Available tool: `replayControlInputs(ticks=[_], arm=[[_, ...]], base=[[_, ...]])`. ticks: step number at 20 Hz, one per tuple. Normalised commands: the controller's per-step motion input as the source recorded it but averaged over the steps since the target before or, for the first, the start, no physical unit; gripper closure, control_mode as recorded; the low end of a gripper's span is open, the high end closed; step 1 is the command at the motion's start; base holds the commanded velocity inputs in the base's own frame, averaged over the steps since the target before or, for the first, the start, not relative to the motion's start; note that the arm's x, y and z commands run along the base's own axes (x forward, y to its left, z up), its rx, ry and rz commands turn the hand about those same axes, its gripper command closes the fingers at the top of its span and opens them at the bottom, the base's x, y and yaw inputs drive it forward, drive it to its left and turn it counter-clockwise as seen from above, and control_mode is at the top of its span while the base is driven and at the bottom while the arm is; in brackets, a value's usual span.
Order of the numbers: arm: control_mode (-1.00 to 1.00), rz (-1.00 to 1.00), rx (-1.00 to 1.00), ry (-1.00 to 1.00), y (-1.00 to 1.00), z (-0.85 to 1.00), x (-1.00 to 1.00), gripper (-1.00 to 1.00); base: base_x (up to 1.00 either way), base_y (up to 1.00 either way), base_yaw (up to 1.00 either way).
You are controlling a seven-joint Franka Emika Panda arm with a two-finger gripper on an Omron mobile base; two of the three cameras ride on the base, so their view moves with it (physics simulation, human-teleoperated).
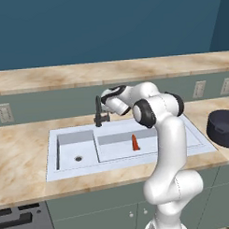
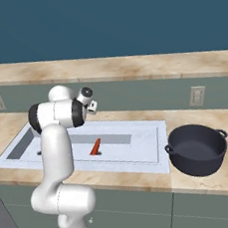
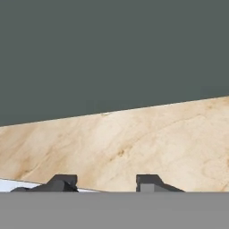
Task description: Dump the carrot from the pot into the sink. Then turn on the water and wash the carrot. Then turn off the water and put the carrot back in the pot.
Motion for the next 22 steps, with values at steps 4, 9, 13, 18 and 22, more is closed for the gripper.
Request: replayControlInputs(ticks=[4, 9, 13, 18, 22], arm=[[-1.0, -0.05, 0.0, 0.0, 0.0, -0.15, 0.01, 1.0], [-1.0, -0.06, 0.0, 0.01, 0.0, -0.12, 0.0, 1.0], [-1.0, -0.07, 0.0, 0.07, -0.18, -0.04, 0.0, 1.0], [-1.0, -0.08, 0.0, 0.09, -0.3, -0.06, 0.0, 1.0], [-1.0, -0.09, 0.01, 0.11, -0.4, -0.06, 0.0, 1.0]], base=[[0.0, 0.0, 0.0], [0.0, 0.0, 0.0], [0.0, 0.0, 0.0], [0.0, 0.0, 0.0], [0.0, 0.0, 0.0]])
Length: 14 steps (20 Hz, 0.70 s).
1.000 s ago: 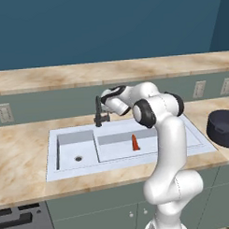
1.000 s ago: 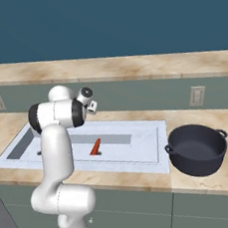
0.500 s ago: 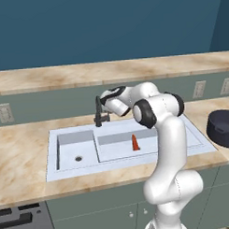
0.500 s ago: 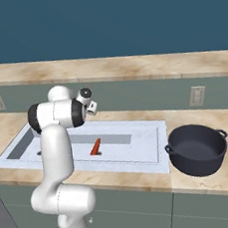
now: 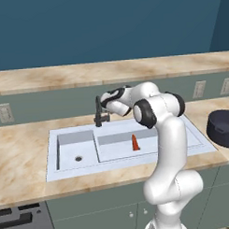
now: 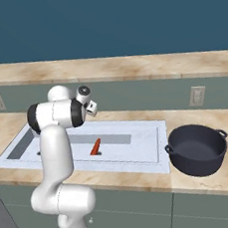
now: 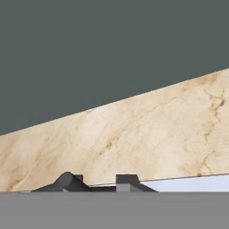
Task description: Dump the carrot from the pot into the sink. Then turn on the water and wash the carrot. Then turn off the water and put the carrot back in the pot.
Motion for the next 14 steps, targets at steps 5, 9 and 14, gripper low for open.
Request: replayControlInputs(ticks=[5, 9, 14], arm=[[-1.0, -0.08, 0.01, 0.09, -0.44, -0.05, 0.0, 1.0], [-1.0, -0.08, 0.01, 0.08, -0.46, -0.09, 0.0, 1.0], [-1.0, -0.08, 0.01, 0.08, -0.51, -0.15, 0.0, 1.0]], base=[[0.0, 0.0, 0.0], [0.0, 0.0, 0.0], [0.0, 0.0, 0.0]])
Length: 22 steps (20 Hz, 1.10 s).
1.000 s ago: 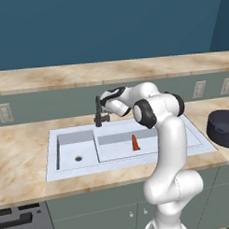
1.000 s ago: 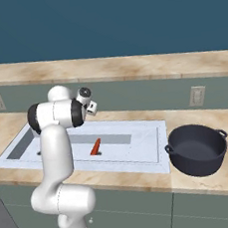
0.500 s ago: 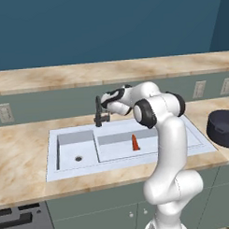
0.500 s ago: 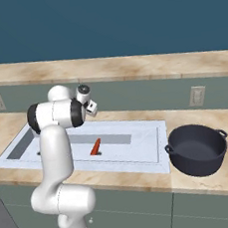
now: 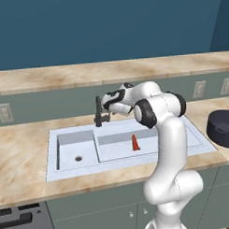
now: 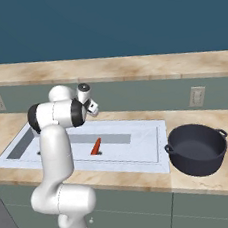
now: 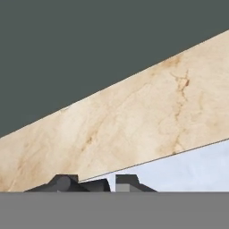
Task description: Dump the carrot from the pot into the sink. Then turn on the water and wash the carrot. Then turn off the water and put the carrot back in the pot.
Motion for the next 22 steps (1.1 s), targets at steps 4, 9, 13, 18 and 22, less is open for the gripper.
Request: replayControlInputs(ticks=[4, 9, 13, 18, 22], arm=[[-1.0, -0.07, 0.0, 0.06, -0.55, -0.17, -0.06, 1.0], [-1.0, -0.06, 0.0, 0.05, -0.52, -0.19, -0.12, 1.0], [-1.0, -0.05, 0.0, 0.02, -0.46, -0.21, -0.24, 1.0], [-1.0, -0.03, 0.0, 0.0, -0.28, -0.19, -0.28, -1.0], [-1.0, -0.01, 0.02, 0.0, -0.08, -0.01, -0.15, -1.0]], base=[[0.0, 0.0, 0.0], [0.0, 0.0, 0.0], [0.0, 0.0, 0.0], [0.0, 0.0, 0.0], [0.0, 0.0, 0.0]])
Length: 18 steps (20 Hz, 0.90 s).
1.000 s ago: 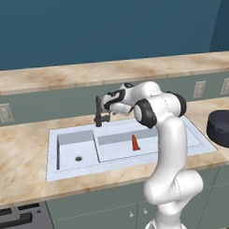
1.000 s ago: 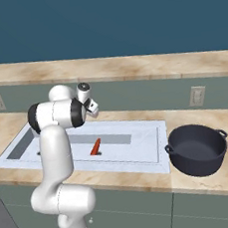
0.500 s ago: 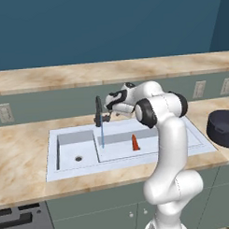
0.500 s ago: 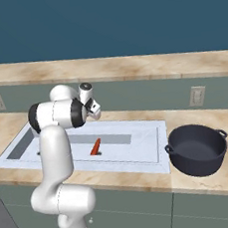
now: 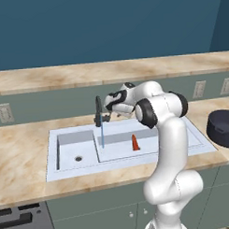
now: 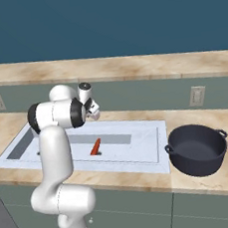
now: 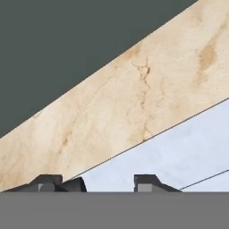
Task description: Dump the carrot from the pot into the sink. Then turn on the water and wash the carrot. Then turn off the water and put the carrot back in the pot.
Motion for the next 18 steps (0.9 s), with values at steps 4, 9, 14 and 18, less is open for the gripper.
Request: replayControlInputs(ticks=[4, 9, 14, 18], arm=[[-1.0, 0.0, 0.05, 0.0, -0.13, 0.06, -0.19, -1.0], [-1.0, 0.0, 0.08, -0.05, -0.05, 0.36, -0.29, -1.0], [-1.0, 0.0, 0.09, -0.07, 0.0, 0.44, -0.23, -1.0], [-1.0, 0.0, 0.02, -0.02, -0.05, 0.11, -0.27, -1.0]], base=[[0.0, 0.0, 0.0], [0.0, 0.0, 0.0], [0.0, 0.0, 0.0], [0.0, 0.0, 0.0]])
